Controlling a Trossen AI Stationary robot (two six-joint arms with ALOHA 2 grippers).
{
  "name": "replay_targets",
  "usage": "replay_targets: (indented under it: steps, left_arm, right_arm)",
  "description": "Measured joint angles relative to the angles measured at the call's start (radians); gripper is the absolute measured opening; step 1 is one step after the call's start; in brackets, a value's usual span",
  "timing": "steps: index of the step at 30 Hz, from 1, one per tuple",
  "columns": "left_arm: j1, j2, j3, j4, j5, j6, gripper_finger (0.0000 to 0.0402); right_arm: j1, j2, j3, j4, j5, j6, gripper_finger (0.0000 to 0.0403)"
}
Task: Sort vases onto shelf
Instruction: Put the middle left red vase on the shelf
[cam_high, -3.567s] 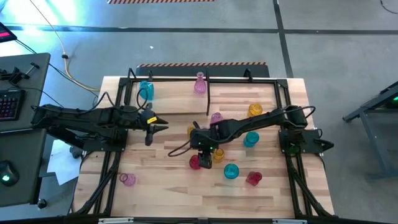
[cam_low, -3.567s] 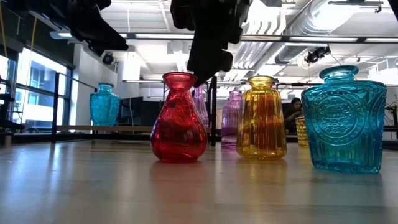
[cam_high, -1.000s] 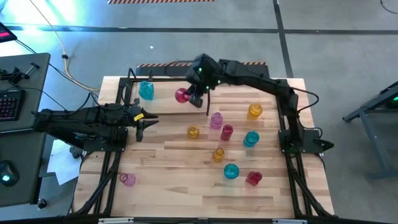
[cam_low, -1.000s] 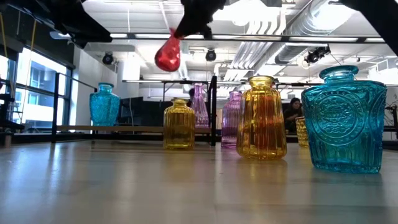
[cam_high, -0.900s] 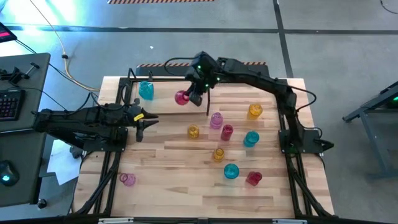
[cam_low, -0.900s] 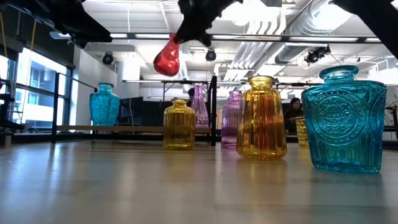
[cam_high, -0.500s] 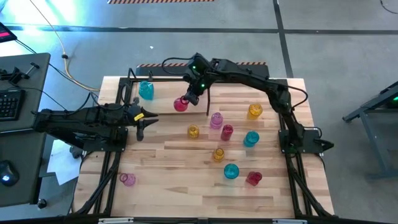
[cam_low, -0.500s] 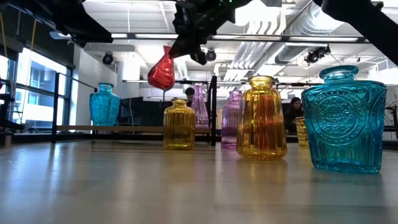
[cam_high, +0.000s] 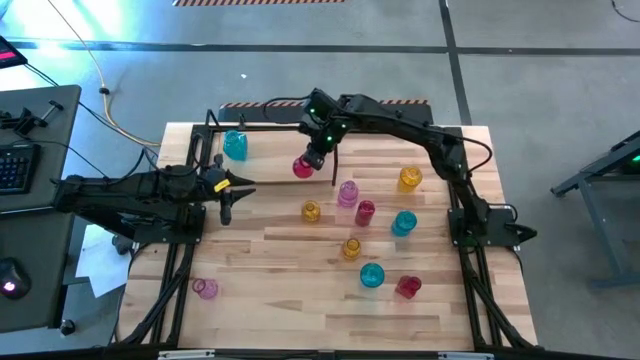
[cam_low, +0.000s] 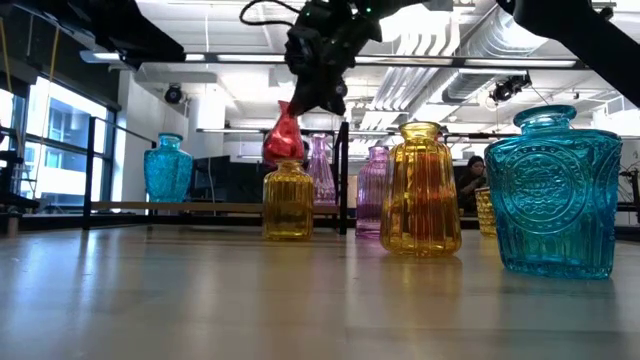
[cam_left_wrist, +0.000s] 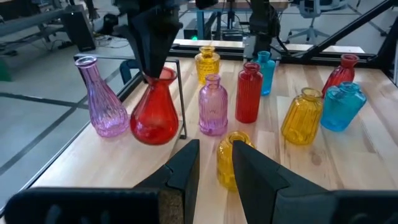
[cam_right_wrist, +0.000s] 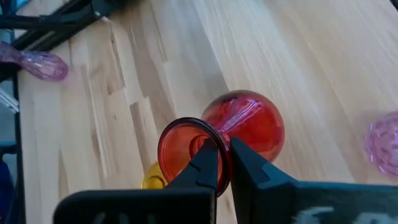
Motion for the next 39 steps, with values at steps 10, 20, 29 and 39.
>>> replay_targets:
  steps: [10, 20, 29, 39]
  left_arm:
    - [0.000, 0.001, 0.000, 0.001, 0.001, -0.003, 0.0085]
    - [0.000, 0.001, 0.000, 0.000, 0.001, 0.000, 0.0085]
    - [0.000, 0.001, 0.000, 0.000, 0.001, 0.000, 0.0085]
    - [0.000, 0.001, 0.000, 0.000, 0.001, 0.000, 0.0085]
  right_arm:
    - [0.001, 0.094, -0.001, 0.035, 0.031, -0.027, 0.0000]
    - [-0.006, 0.090, 0.000, 0.060, 0.023, -0.026, 0.0000]
    - [-0.027, 0.090, 0.000, 0.061, 0.029, -0.010, 0.0001]
    - [-0.025, 0.090, 0.000, 0.062, 0.008, 0.000, 0.0002]
